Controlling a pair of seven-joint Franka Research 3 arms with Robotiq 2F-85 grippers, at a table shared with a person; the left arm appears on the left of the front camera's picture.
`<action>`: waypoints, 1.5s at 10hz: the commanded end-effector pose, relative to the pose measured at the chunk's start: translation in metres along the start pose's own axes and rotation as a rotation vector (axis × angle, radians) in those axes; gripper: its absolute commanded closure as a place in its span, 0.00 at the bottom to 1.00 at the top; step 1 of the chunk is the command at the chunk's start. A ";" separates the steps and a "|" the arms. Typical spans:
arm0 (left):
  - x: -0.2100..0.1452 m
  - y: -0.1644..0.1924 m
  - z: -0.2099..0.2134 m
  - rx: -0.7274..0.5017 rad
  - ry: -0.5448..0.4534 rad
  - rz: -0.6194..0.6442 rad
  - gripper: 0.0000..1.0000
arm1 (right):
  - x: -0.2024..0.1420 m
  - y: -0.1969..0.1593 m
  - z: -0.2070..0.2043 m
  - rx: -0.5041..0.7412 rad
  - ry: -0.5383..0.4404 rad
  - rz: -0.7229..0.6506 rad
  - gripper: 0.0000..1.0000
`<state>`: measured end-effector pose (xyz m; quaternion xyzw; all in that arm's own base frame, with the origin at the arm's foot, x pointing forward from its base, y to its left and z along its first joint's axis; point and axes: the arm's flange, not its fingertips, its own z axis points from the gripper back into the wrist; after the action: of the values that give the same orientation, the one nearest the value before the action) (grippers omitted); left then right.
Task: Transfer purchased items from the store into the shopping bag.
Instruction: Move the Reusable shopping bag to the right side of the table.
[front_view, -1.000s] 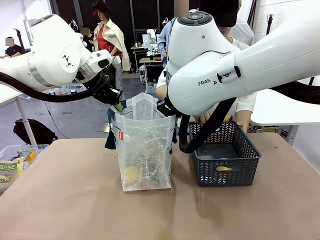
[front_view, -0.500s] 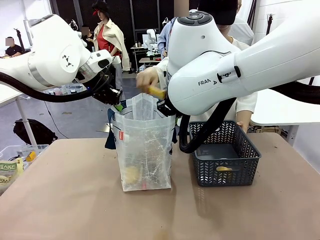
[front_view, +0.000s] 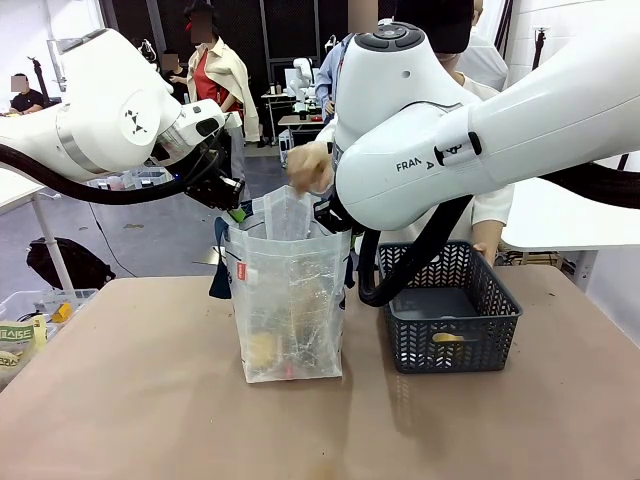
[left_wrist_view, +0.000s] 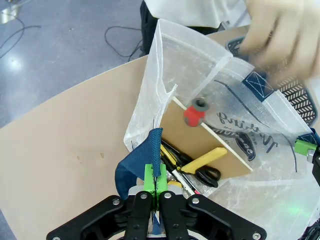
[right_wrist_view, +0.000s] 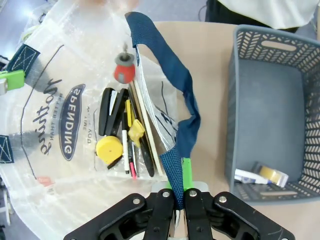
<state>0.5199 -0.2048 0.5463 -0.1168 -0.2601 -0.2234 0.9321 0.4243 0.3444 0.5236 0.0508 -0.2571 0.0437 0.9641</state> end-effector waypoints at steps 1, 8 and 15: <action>0.002 0.002 0.001 0.002 -0.004 0.007 1.00 | -0.001 0.000 0.000 0.008 0.007 -0.013 1.00; 0.002 0.002 0.001 0.002 -0.004 0.007 1.00 | -0.001 0.000 0.000 0.008 0.007 -0.013 1.00; 0.002 0.002 0.001 0.002 -0.004 0.007 1.00 | -0.001 0.000 0.000 0.008 0.007 -0.013 1.00</action>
<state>0.5199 -0.2048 0.5462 -0.1168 -0.2601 -0.2234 0.9321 0.4243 0.3444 0.5236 0.0508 -0.2571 0.0437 0.9641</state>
